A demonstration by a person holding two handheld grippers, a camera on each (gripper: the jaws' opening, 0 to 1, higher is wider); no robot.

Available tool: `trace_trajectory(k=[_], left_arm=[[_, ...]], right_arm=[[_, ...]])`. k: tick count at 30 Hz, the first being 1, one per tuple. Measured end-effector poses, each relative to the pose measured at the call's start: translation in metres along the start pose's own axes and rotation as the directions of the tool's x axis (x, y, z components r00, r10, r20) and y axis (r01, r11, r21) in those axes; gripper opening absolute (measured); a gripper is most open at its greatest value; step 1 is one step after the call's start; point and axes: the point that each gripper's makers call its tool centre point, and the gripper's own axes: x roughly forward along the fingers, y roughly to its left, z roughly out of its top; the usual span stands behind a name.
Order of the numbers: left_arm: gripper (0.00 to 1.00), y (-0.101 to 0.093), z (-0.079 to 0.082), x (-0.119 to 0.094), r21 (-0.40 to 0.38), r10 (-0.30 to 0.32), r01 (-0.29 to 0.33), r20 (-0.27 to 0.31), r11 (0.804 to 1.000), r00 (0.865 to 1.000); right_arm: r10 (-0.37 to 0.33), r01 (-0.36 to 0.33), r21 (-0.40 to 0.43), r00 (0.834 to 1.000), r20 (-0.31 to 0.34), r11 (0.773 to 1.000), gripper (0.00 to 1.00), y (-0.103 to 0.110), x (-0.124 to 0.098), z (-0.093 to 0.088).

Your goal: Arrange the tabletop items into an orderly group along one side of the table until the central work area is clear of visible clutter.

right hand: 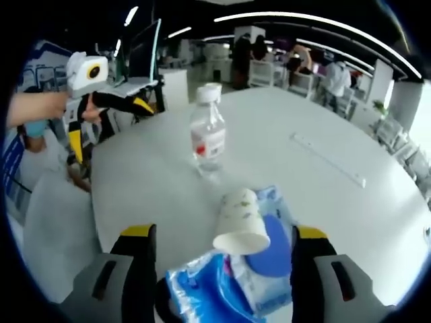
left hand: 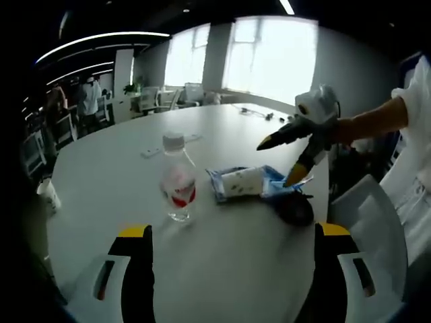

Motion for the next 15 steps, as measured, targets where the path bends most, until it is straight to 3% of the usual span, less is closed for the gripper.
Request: trace_trajectory(k=[9,15], left_arm=[[0.97,-0.002,0.004,-0.002,-0.022,0.042,-0.041,0.033,0.999,0.999],[0.97,-0.009,0.007,-0.005,-0.045,0.078,-0.075,0.053,0.996,0.996]], right_arm=[[0.006,-0.006,0.013,1.000,-0.011,1.000,0.79,-0.003,-0.002,-0.009],[0.037,-0.036,0.099,0.999,-0.005,0.994,0.78,-0.010,0.001,-0.011]])
